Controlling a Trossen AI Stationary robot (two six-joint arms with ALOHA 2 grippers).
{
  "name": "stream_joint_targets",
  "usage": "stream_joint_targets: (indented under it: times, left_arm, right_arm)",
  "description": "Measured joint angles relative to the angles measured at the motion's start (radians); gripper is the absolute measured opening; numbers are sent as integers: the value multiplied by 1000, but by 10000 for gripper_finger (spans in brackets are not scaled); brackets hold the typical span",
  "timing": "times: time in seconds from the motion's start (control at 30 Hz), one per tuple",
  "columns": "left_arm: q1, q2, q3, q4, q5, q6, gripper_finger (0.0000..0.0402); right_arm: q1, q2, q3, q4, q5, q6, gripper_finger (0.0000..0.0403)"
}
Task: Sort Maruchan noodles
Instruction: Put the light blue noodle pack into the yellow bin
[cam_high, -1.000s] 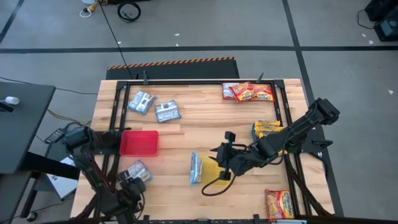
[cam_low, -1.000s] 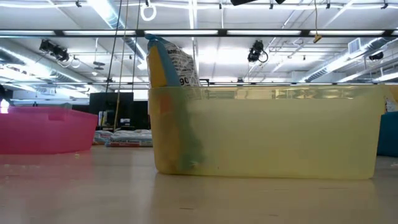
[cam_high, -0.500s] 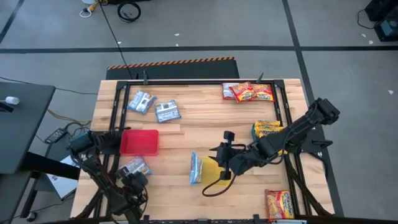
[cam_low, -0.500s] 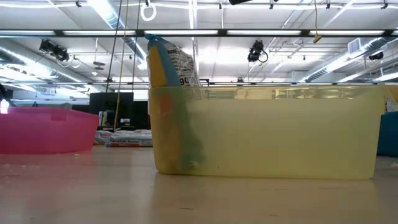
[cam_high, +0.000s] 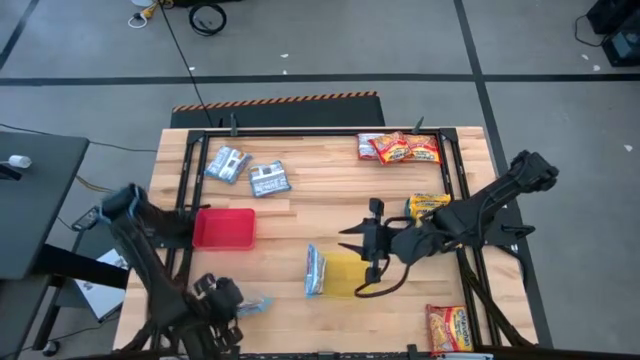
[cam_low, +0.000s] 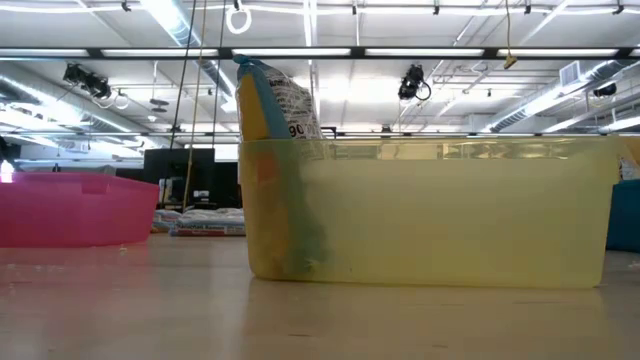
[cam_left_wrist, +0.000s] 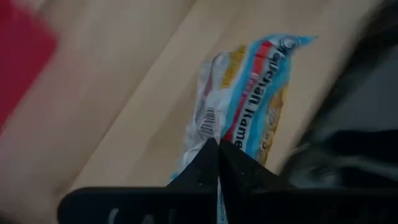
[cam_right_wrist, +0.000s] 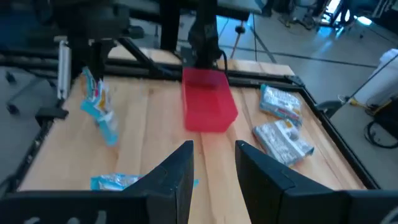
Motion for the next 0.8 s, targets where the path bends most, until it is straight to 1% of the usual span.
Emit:
stream_joint_targets:
  times: [0.13, 0.2, 0.33, 0.4, 0.47, 0.57, 0.7, 0.8]
  left_arm:
    - [41, -124, 3, 108, -139, 134, 6]
    - [67, -172, 3, 155, -190, 214, 5]
    - [135, -234, 3, 200, -249, 353, 5]
    - [176, -250, 2, 230, -273, 430, 5]
    - [219, -267, 2, 292, -280, 524, 5]
    - [279, -297, 2, 449, -266, 685, 4]
    - [344, -328, 2, 701, -196, 891, 4]
    - [374, -341, 3, 854, -142, 1029, 4]
  right_arm:
    - [12, -11, 0, 46, -27, -1, 125]
    - [23, -8, 0, 69, -50, -3, 127]
    - [48, 9, 0, 119, -58, -16, 139]
    - [58, 19, 1, 128, -57, 6, 151]
    - [64, 40, 0, 128, -57, 53, 167]
    - [68, 68, 0, 60, -56, 121, 200]
    - [72, 83, -2, -63, -55, 232, 255]
    - [69, 88, -1, -53, -49, 253, 299]
